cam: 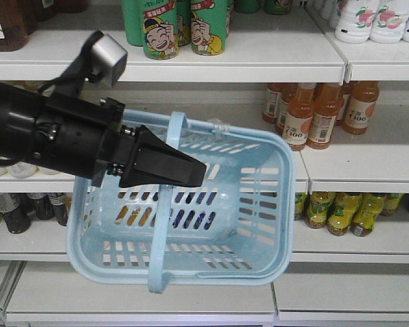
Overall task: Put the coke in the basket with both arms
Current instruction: 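Lift the basket off the shelf with the left gripper, then hold the basket in the left gripper while the base turns away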
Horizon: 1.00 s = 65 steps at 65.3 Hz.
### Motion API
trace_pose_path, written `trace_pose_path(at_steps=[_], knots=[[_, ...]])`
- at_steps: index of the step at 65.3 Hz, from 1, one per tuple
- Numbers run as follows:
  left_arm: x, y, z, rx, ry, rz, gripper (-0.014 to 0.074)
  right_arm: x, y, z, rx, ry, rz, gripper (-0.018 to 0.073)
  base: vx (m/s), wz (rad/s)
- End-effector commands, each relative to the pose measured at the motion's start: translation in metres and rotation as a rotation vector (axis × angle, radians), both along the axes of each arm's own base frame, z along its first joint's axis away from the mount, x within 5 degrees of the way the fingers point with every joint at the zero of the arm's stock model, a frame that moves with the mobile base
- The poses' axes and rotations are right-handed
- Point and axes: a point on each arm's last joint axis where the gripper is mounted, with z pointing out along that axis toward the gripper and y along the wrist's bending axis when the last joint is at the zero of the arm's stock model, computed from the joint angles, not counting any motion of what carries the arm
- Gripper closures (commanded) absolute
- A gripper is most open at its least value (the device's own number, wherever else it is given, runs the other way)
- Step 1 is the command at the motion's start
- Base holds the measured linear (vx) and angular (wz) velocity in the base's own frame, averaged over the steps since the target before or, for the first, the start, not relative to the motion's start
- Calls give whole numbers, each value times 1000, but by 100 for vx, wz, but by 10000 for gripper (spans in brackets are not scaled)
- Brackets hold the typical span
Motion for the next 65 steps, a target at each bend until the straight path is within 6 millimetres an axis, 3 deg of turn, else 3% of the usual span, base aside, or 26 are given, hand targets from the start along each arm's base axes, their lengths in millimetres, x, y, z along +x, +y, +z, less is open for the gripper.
trace_pose_path(at_steps=[1,15,65], knots=[[-19,3,39,-160,-66,21,604,0,1,4,-23,-79,9,565,0,0],[-34,7,58,-271,-83,7,604,0,1,4,-23,-79,9,565,0,0],[-37,7,54,-217,-110,-38,604,0,1,4,-23,-79,9,565,0,0]])
